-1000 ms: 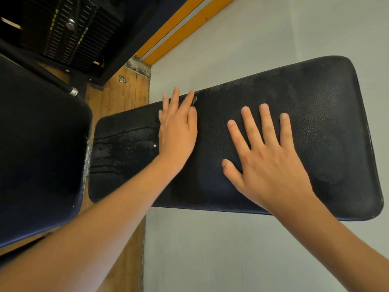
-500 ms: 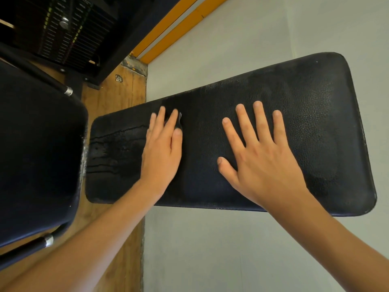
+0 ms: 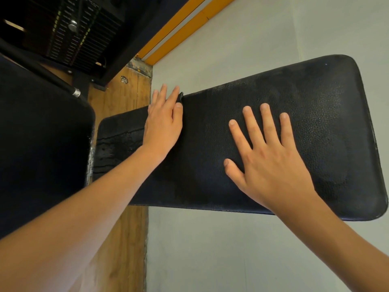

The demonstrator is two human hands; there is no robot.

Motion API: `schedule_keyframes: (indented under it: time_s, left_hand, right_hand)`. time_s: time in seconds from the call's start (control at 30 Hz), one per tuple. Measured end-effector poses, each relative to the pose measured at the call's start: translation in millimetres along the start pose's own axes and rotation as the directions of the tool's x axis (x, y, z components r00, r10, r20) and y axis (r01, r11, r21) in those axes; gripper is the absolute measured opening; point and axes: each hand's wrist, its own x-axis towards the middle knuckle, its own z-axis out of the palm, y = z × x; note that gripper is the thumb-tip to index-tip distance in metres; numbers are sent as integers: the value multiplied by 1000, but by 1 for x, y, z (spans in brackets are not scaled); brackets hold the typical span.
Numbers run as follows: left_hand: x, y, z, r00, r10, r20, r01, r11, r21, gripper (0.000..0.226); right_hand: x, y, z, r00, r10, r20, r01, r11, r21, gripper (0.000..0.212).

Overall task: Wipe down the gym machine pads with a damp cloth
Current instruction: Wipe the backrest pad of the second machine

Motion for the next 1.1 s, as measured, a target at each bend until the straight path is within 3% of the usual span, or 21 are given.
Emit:
schedule_keyframes:
  time_s: [0.43, 0.77, 1.1]
  left_hand:
    - [-66, -3, 8, 1000, -4, 26, 4, 1000, -13, 49]
    - [-8, 10, 1, 998, 16, 68, -15, 1000, -6, 50]
    - [-109, -12, 11, 998, 3, 69, -2, 1000, -6, 51]
  right_hand:
    - [0, -1, 0, 1000, -2, -1, 2, 1000, -16, 80]
    - [1, -1, 1, 1000, -10, -2, 10, 1000, -25, 80]
    - [0, -2, 1, 1000, -7, -15, 7, 1000, -20, 80]
